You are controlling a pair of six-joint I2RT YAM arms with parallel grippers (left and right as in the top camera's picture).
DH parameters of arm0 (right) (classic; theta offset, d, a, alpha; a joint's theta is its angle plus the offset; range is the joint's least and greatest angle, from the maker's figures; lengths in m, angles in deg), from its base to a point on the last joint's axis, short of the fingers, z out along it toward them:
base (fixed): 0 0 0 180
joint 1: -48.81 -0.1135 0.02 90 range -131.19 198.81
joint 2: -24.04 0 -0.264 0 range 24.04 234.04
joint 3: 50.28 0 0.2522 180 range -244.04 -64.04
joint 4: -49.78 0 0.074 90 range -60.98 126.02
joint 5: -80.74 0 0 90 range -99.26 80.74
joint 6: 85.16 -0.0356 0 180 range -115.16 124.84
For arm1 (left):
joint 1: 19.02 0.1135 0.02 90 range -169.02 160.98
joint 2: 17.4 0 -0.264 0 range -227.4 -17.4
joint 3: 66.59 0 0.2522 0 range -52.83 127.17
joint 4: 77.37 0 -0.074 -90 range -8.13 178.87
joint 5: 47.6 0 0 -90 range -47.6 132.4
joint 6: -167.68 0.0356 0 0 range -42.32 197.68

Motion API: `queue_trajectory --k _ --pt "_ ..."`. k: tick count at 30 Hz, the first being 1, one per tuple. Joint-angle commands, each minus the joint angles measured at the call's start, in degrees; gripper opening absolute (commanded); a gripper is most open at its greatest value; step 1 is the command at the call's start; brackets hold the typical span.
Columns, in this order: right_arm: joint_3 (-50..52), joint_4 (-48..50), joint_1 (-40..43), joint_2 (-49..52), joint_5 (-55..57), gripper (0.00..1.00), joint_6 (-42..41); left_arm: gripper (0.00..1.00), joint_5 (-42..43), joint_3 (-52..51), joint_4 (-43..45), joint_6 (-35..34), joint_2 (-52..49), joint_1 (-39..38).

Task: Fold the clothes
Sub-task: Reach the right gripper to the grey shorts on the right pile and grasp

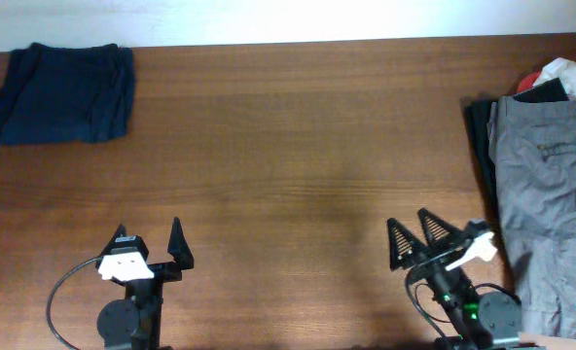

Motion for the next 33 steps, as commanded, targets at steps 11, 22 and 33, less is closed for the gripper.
queue_trajectory --k 11,22,33 --pt "-82.23 -42.07 6.27 84.48 36.87 0.98 24.76 0.99 -0.39 -0.44 0.09 0.74 -0.26 0.04" --pt "-95.32 -37.88 20.02 121.48 38.12 0.98 35.06 0.99 -0.39 -0.44 0.07 0.74 -0.26 0.04" --pt "-95.32 -35.47 21.55 129.85 40.65 0.33 36.52 0.99 -0.39 -0.44 0.09 0.74 -0.26 0.04"
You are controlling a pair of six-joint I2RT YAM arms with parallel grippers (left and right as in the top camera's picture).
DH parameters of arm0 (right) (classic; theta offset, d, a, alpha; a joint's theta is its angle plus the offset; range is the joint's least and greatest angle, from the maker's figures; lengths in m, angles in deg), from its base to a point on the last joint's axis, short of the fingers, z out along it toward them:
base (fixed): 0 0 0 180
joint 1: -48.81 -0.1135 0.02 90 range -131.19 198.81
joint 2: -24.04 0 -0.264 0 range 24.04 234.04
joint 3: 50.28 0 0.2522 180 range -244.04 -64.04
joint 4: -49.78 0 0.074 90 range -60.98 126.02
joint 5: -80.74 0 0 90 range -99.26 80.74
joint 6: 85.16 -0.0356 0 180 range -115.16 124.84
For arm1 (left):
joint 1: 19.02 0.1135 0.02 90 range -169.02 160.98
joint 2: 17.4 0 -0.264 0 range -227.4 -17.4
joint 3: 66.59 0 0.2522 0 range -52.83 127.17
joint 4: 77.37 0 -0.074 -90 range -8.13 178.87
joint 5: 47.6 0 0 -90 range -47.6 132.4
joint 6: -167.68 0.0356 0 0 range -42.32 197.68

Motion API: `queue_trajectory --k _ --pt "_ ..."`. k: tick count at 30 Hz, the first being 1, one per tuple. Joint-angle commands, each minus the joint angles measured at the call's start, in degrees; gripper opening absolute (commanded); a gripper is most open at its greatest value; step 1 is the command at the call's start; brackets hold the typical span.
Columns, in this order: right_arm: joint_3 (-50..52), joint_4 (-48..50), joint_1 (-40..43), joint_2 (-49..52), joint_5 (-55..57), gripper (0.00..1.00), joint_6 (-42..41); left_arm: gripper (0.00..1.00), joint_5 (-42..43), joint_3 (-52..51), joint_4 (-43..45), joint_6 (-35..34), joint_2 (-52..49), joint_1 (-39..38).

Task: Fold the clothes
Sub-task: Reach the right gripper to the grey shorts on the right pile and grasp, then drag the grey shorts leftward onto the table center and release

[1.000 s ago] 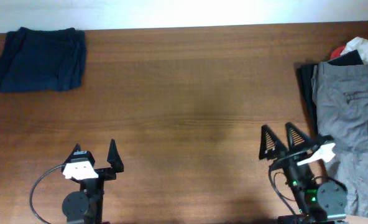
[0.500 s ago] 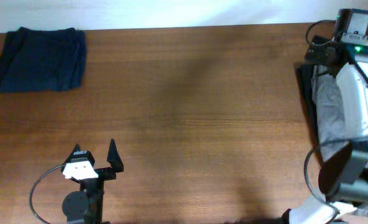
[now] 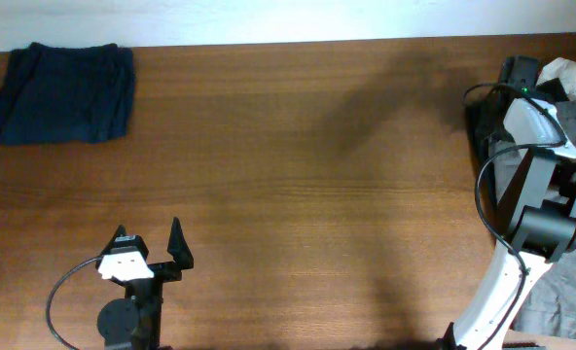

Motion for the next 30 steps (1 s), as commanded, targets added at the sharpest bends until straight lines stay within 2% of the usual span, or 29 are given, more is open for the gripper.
queue_trajectory --k 1,2,8,12,14,16,18,20,24,25,26,27,28,30 --pt "-0.94 -1.2 0.59 0.92 1.22 0.25 -0.17 0.99 0.0 -0.39 0.04 0.74 0.26 0.04" --pt "-1.86 -2.86 0.59 0.42 3.34 0.16 -1.99 0.99 0.0 -0.39 0.07 0.74 0.26 0.04" --pt "-8.66 -12.33 0.57 -6.8 6.97 0.04 -9.51 0.99 0.0 -0.39 0.07 0.74 0.26 0.04" --pt "-9.68 -16.22 0.39 -17.35 8.46 0.04 -15.91 0.99 0.0 -0.39 0.04 0.74 0.26 0.04" --pt "-9.68 -15.96 -1.2 -24.0 6.56 0.04 -15.89 0.99 0.0 -0.39 0.07 0.74 0.26 0.04" --pt "-9.7 -13.75 -7.34 -31.8 0.09 0.04 -11.04 0.99 0.0 -0.39 0.07 0.74 0.26 0.04" --pt "-9.73 -11.8 -20.83 -36.89 -2.6 0.04 -10.6 0.99 0.0 -0.39 0.04 0.74 0.26 0.04" --pt "-9.7 -11.56 -34.21 -36.24 -5.22 0.04 -10.51 0.99 0.0 -0.39 0.04 0.74 0.26 0.04" --pt "-9.7 -11.37 -53.05 -30.64 -7.3 0.04 -17.09 0.99 0.0 -0.39 0.04 0.74 0.26 0.04" --pt "-9.7 -11.15 -56.87 -28.3 -7.52 0.18 -17.42 0.99 0.0 -0.39 0.04 0.74 0.26 0.04" --pt "-9.7 -11.08 -58.84 -27.02 -7.52 0.23 -17.4 0.99 0.0 -0.39 0.07 0.74 0.26 0.04" --pt "-9.7 -11.04 -61.75 -25.73 -7.45 0.77 -14.84 0.99 0.0 -0.39 0.04 0.74 0.26 0.04" --pt "-9.81 -11.41 -62.49 -25.88 -6.34 1.0 -13.53 0.99 0.0 -0.39 0.07 0.74 0.26 0.04" --pt "-10.91 -13.55 -60.72 -29.64 -4.87 0.99 -13.94 0.99 0.0 -0.39 0.04 0.74 0.26 0.04"
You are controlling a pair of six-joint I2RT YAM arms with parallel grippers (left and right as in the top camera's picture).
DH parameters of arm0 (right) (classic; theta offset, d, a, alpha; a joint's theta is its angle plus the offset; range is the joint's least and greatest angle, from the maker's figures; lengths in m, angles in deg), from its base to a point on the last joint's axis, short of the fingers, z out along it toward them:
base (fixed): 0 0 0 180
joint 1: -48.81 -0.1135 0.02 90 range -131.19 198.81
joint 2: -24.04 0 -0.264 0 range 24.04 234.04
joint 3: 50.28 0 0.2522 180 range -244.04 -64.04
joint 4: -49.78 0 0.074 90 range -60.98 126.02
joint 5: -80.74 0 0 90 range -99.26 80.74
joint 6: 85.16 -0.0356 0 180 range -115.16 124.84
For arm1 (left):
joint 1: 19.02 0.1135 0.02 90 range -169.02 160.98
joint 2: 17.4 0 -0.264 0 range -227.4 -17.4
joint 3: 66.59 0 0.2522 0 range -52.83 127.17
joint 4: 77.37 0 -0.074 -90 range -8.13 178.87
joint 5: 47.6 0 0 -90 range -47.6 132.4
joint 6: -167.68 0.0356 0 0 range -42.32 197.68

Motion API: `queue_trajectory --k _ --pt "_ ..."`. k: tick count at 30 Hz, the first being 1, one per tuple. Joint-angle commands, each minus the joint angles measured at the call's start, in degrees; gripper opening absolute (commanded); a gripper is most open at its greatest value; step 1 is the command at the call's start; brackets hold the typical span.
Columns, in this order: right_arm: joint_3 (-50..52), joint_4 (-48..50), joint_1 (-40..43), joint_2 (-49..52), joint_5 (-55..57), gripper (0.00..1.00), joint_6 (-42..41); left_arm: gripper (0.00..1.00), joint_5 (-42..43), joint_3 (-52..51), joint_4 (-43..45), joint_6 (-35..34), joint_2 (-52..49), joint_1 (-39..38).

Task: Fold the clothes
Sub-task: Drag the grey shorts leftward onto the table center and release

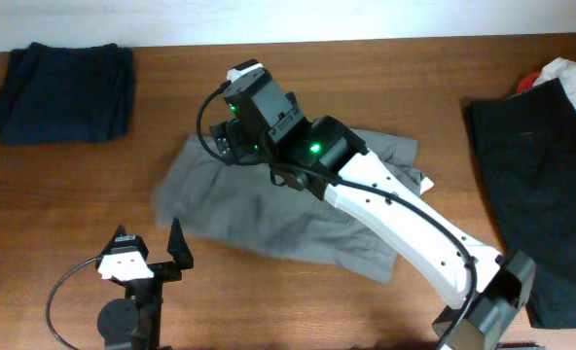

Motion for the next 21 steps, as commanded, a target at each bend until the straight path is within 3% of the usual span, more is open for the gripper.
queue_trajectory --k 1,4,6,8,12,14,17,21 --pt "-2.78 -3.32 3.96 -6.67 2.62 0.99 0.2 0.99 0.0 -0.39 0.04 0.74 0.26 0.04" --pt "-3.43 -15.98 14.49 -14.95 2.6 0.99 -0.17 0.99 0.0 -0.39 0.04 0.74 0.26 0.04" --pt "-3.23 -30.45 21.38 -16.65 2.56 0.99 -0.24 0.99 0.0 -0.39 0.04 0.74 0.26 0.04" --pt "0.37 -37.73 26.36 -15.28 2.32 0.99 -7.43 0.99 0.0 -0.39 0.07 0.74 0.26 0.04" --pt "14.16 -29.07 35.36 -9.6 -1.14 0.99 -8.92 0.99 0.0 -0.39 0.07 0.74 0.26 0.04" --pt "17.18 -22.71 42.21 -3.63 -12.02 0.99 -3.58 0.99 0.0 -0.39 0.07 0.74 0.26 0.04" --pt "17.4 -21.79 48.24 7.28 -22.69 1.0 -1.73 0.99 0.0 -0.39 0.04 0.74 0.26 0.04" --pt "17.4 -20.22 48.35 14.19 -27.87 0.79 0.46 0.99 0.0 -0.39 0.04 0.74 0.26 0.04"
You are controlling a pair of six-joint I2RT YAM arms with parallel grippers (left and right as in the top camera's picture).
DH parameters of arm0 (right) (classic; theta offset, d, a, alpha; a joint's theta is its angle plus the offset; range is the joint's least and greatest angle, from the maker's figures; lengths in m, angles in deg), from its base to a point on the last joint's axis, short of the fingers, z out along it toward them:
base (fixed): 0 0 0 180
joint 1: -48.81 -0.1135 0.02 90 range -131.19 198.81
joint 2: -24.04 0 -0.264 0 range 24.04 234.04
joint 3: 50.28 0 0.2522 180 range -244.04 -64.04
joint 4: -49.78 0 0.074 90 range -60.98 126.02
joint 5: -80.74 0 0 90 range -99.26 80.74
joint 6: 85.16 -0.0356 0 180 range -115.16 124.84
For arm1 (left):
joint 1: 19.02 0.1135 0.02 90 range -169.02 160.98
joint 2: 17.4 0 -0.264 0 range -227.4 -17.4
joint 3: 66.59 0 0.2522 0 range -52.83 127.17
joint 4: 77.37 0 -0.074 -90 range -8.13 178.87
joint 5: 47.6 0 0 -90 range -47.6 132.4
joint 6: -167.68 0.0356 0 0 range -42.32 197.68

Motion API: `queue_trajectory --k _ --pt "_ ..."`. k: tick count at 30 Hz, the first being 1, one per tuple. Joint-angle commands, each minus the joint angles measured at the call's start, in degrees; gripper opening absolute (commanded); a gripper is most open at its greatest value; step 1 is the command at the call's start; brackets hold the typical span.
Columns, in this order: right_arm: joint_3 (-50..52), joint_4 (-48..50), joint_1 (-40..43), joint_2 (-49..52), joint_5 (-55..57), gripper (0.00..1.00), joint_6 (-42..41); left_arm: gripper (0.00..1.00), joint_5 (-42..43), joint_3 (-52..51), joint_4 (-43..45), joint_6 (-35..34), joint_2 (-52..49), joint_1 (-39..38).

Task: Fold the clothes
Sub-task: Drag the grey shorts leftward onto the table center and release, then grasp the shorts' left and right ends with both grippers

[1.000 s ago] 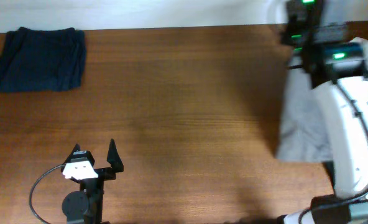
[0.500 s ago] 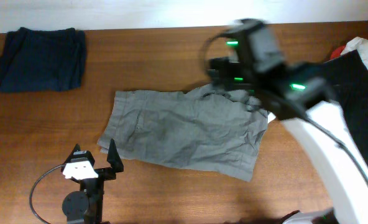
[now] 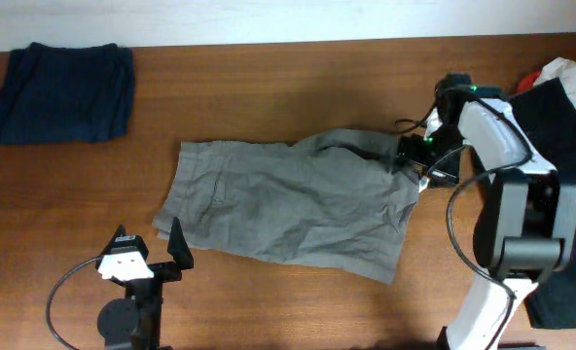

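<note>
Grey shorts (image 3: 288, 209) lie spread across the middle of the table, with a raised crease running along their far edge to the right corner. My right gripper (image 3: 412, 160) is at that far right corner and looks shut on the cloth, its arm reaching in from the right. My left gripper (image 3: 155, 255) stands open near the front left, just off the shorts' near left corner, holding nothing.
A folded navy garment (image 3: 64, 92) lies at the far left corner. A black garment (image 3: 560, 185) covers the right edge of the table, with white and red cloth (image 3: 565, 73) behind it.
My right gripper was over the left-centre of the table with the grey shorts blurred and bunched beneath it. It is now at their far right corner, and the shorts lie flat and spread out.
Both grippers first rested at the front, with the grey shorts on the pile at the right. Then my right arm was over that pile. Then it was at mid-table with the shorts, the black garment bared. Now the shorts lie spread at the centre.
</note>
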Motion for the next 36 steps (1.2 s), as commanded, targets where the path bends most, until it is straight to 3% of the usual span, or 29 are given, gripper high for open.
queue_trajectory --k 1,3,4,5,7,11,15,19,20,21,22,24,26,30,34,36 --pt "-0.02 0.2 -0.44 0.9 -3.19 0.69 0.96 0.99 0.0 -0.39 0.07 0.74 0.33 0.04" --pt "-0.02 0.63 -0.42 0.9 -3.15 0.34 0.98 0.99 0.0 -0.39 0.07 0.74 0.33 0.04" --pt "-0.02 1.22 -0.44 0.9 -3.15 0.11 0.98 0.99 0.0 -0.39 0.07 0.74 0.33 0.04" --pt "-0.07 2.1 -0.44 0.85 -3.17 0.04 0.98 0.99 0.0 -0.39 0.04 0.74 0.33 0.04" --pt "-4.0 -0.07 -0.44 0.33 -3.15 0.04 1.01 0.99 0.0 -0.39 0.07 0.74 0.33 0.04" --pt "-22.91 -11.06 -1.25 -1.11 -2.51 0.04 2.75 0.99 0.0 -0.39 0.07 0.74 0.33 0.04" --pt "-26.84 -6.45 -1.46 -1.07 -2.45 0.04 2.93 0.99 0.0 -0.39 0.04 0.74 0.33 0.04" --pt "-25.22 3.04 -1.57 0.7 8.35 0.04 3.39 0.99 0.0 -0.39 0.04 0.74 0.33 0.04" --pt "-24.35 6.88 -1.53 2.03 14.58 0.1 3.41 0.99 0.0 -0.39 0.07 0.74 0.33 0.04" --pt "-24.37 7.8 -1.42 2.99 18.6 0.29 3.41 0.99 0.0 -0.39 0.07 0.74 0.33 0.04" --pt "-24.46 7.41 -1.2 3.32 21.35 0.99 3.39 0.99 0.0 -0.39 0.07 0.74 0.33 0.04" --pt "-30.23 0.48 -0.2 3.06 21.2 0.99 1.53 0.99 0.0 -0.39 0.07 0.74 0.33 0.04" --pt "-39.67 -13.77 0.92 2.97 14.84 0.99 -0.92 0.99 0.0 -0.39 0.04 0.74 0.33 0.04" --pt "-40.52 -29.07 0.74 -0.98 8.81 0.99 -4.66 0.99 0.0 -0.39 0.07 0.74 0.33 0.04" --pt "-35.87 -30.97 -1.95 -14.71 7.52 0.99 -2.93 0.99 1.51 -0.37 0.11 0.72 0.33 0.04" --pt "-28.63 -30.95 -6.71 -25.94 7.96 0.99 -2.91 0.99 13.79 -0.37 3.61 0.72 0.35 -0.02"
